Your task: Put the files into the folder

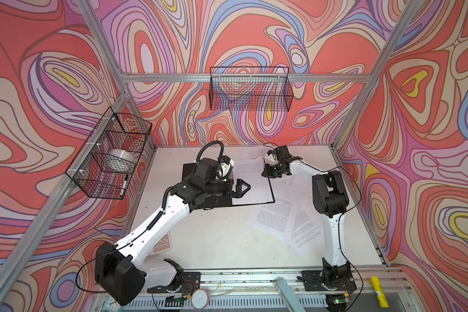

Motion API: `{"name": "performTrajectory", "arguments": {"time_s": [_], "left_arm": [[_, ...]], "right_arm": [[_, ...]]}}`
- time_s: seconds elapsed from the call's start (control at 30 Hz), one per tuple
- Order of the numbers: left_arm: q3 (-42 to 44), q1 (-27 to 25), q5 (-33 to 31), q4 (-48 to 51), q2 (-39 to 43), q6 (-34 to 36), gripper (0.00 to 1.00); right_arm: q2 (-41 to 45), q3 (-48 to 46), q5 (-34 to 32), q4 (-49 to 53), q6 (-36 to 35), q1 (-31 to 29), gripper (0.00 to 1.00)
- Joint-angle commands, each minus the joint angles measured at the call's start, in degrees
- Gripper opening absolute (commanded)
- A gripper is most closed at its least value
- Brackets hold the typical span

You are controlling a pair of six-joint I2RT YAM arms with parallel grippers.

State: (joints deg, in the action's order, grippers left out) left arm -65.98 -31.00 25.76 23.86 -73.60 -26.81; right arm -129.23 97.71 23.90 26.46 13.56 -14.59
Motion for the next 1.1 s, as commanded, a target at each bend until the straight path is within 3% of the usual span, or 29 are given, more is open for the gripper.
{"name": "performTrajectory", "arguments": {"time_s": [0.0, 0.43, 0.73, 0.9, 1.07], "left_arm": [[0.55, 0.59, 0.9, -1.18, -0.31, -0.31, 1.0], [0.67, 0.86, 1.48, -1.53, -0.49, -0.6, 1.0], [0.76, 1.21, 1.88, -1.77, -0.66, -1.27, 1.0], [0.48, 1.29, 0.87, -1.02, -0.75, -1.49, 1.0], [0.47, 1.3, 1.07, -1.05, -0.51, -1.57, 1.0]], "right_arm": [[-1.49, 1.86, 1.06, -0.71, 0.57, -0.16, 0.0], [-2.52, 2.8, 1.32, -0.71, 1.11, -0.26, 0.0], [-1.77, 2.31, -0.53, -0.3, 1.84, -0.27, 0.16], [-0.44, 2.19, -3.55, 0.3, 3.28, -0.28, 0.41], [0.77, 2.57, -8.27, 2.38, 4.57, -0.21, 0.8]]}}
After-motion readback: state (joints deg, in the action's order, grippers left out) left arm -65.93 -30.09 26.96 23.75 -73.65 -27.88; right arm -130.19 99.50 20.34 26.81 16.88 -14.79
